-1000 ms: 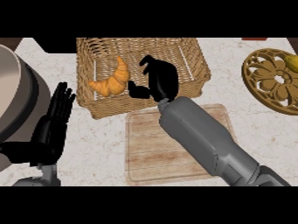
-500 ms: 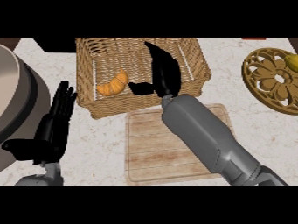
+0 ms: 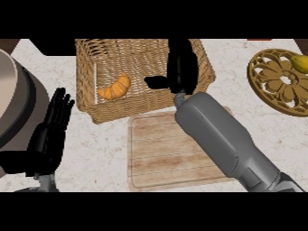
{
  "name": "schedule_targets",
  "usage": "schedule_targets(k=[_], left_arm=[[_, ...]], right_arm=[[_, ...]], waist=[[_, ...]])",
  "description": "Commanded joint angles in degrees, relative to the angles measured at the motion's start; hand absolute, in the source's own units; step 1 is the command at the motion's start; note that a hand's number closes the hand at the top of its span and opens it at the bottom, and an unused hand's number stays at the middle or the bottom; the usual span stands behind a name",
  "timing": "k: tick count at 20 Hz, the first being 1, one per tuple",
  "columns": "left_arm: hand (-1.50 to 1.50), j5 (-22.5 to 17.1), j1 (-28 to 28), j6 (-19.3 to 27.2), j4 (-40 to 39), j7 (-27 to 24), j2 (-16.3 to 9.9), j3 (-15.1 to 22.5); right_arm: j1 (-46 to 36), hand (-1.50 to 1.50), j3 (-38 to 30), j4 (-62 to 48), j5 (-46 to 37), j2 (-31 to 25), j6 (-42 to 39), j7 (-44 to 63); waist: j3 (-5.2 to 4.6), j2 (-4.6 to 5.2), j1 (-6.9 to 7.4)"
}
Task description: Pick the croissant from the cutting board and place it in the basket
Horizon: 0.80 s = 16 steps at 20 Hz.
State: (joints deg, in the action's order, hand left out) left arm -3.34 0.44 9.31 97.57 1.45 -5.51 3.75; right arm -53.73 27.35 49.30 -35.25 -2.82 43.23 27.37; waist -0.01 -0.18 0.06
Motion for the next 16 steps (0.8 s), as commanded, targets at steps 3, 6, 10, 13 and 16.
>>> schedule_targets(k=[3,6,10,13,16], left_arm=[[0.0,-2.7,-1.6,-1.7,-1.8,0.4,-2.0,-4.3],[0.0,-0.7,1.6,-1.1,2.3,0.2,-1.1,-1.5],[0.0,-0.4,-0.2,-0.4,1.3,0.9,0.5,-0.7],[0.0,0.0,-0.7,-0.9,-0.1,0.4,-0.3,-1.6],[0.0,0.5,-0.9,-0.7,-2.1,-2.3,0.8,-1.7]], right_arm=[[3.7,-1.5,-3.8,11.7,-3.3,-6.4,-1.2,6.9],[9.2,-1.5,-7.1,20.3,1.3,-9.2,-1.9,5.1],[15.7,-1.5,-10.2,31.8,7.9,-15.7,-8.5,1.1],[19.2,-1.5,-13.6,36.5,12.1,-18.5,-11.7,-3.2],[22.2,-1.5,-14.1,42.0,11.6,-16.4,-13.3,-1.5]], waist=[[-0.02,-0.24,-1.09],[0.03,-0.24,-0.84],[0.04,-0.09,-0.81],[0.03,0.05,-0.5],[0.0,0.08,-0.27]])
